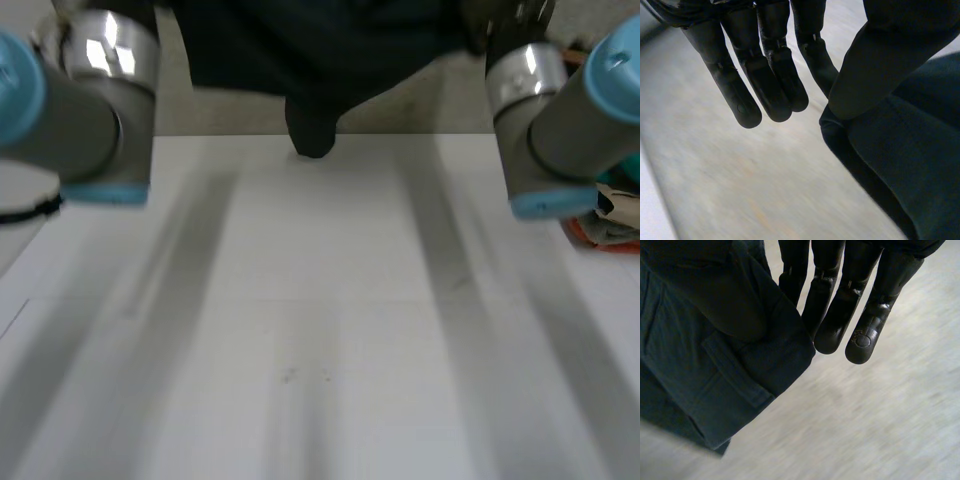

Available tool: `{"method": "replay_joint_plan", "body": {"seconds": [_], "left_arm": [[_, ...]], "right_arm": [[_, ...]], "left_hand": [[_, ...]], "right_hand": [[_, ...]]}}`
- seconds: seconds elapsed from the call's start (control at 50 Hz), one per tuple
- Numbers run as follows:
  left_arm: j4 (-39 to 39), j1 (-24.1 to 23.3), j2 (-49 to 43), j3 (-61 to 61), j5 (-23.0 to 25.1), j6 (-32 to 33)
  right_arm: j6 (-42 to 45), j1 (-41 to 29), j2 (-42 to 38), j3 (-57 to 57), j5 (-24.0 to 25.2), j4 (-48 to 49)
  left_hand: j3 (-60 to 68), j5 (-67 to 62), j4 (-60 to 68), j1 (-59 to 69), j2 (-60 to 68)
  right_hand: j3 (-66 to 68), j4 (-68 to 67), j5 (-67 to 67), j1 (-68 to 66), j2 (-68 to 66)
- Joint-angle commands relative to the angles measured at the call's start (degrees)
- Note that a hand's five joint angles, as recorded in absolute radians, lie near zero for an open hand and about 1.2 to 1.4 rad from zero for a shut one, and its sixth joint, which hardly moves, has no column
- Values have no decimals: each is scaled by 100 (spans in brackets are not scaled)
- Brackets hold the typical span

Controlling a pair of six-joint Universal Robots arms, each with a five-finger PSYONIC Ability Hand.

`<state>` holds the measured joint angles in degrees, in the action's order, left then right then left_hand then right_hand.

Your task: Fold the laundry.

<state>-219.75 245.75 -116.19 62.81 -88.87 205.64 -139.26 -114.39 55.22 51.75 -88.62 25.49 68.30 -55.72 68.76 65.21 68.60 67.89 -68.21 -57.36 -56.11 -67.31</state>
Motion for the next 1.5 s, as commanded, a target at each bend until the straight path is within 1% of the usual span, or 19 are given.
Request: {"method": "replay_joint_plan", "body": {"seconds": [0.02,0.2,0.36,0.44,0.46,0.54,0.64,0.74,0.82,0.88,0.92,0.96,1.1,1.18,1.2,1.26,1.28,1.34,1.5], "left_arm": [[55,-124,9,1830,256,-6],[511,-221,-150,3105,265,11],[2233,-212,816,3844,265,38],[3243,-247,1378,4143,247,64],[3776,-273,1658,4343,247,55],[4580,-343,2108,4679,256,55],[5275,-712,2469,5039,256,55],[5836,-1300,2662,5206,221,73],[6232,-1442,2847,5268,238,73],[6146,-1407,2891,5163,256,64],[5822,-1302,2883,4953,239,73],[5393,-1136,2883,4707,238,73],[3881,-345,2716,4205,291,55],[3009,-133,2102,3915,379,64],[2782,-115,1761,3706,588,64],[2595,-71,1171,3327,1072,73],[2586,-1,777,3047,1439,73],[2595,113,-101,2380,1985,82],[2569,368,-1817,771,2400,248]], "right_arm": [[4,-4,-380,844,-217,-931],[4,22,-680,1328,-490,-1925],[101,83,57,2179,-481,-3144],[118,83,400,2610,-420,-3883],[136,75,436,2707,-411,-3998],[557,101,761,3322,-402,-4544],[1208,101,1227,4140,-420,-4694],[1270,119,1622,4772,-402,-4659],[1349,329,1965,5116,-358,-4606],[1358,522,2089,5222,-218,-4501],[1349,558,2106,5231,-130,-4457],[1349,602,2106,5222,-16,-4404],[1296,620,2098,5231,125,-4246],[1270,611,2080,5257,134,-4158],[1270,602,2080,5266,134,-4149],[1261,602,2045,5275,134,-4044],[1261,602,2045,5283,134,-4018],[1261,576,2036,5284,125,-3938],[1252,602,1940,5284,125,-3762]], "left_hand": [[1170,-1428,1124,1479,1140],[1170,-1428,1124,1479,1140],[1170,-1428,1124,1479,1140],[1170,-1428,1124,1479,1140],[1170,-1428,1124,1479,1140],[1170,-1428,1124,1479,1140],[1170,-1428,1124,1479,1140],[1170,-1428,1124,1479,1140],[1170,-1428,1124,1479,1140],[1170,-1428,1124,1479,1140],[-1841,1583,-1887,-1532,-1871],[-4183,3924,-4229,-3874,-4212],[-4547,4289,-4593,-4238,-4577],[-4480,4222,-4526,-4171,-4510],[-4380,4121,-4426,-4071,-4410],[-4228,3969,-4274,-3919,-4257],[-4094,3836,-4140,-3785,-4124],[-3775,3517,-3821,-3466,-3805],[-2647,2389,-2694,-2338,-2677]], "right_hand": [[1211,-1179,-1264,-2389,-1269],[1211,-1179,-1264,-2389,-1269],[1211,-1179,-1264,-2389,-1269],[1211,-1179,-1264,-2389,-1269],[1211,-1179,-1264,-2389,-1269],[1211,-1179,-1264,-2389,-1269],[1211,-1179,-1264,-2389,-1269],[1211,-1179,-1264,-2389,-1269],[1211,-1179,-1264,-2389,-1269],[1211,-1179,-1264,-2389,-1269],[1211,-1179,-1264,-2389,-1269],[1211,-1179,-1264,-2389,-1269],[1211,-1179,-1264,-2389,-1269],[1211,-1179,-1264,-2389,-1269],[1211,-1179,-1264,-2389,-1269],[1211,-1179,-1264,-2389,-1269],[1211,-1179,-1264,-2389,-1269],[1211,-1179,-1264,-2389,-1269],[1211,-1179,-1264,-2389,-1269]]}}
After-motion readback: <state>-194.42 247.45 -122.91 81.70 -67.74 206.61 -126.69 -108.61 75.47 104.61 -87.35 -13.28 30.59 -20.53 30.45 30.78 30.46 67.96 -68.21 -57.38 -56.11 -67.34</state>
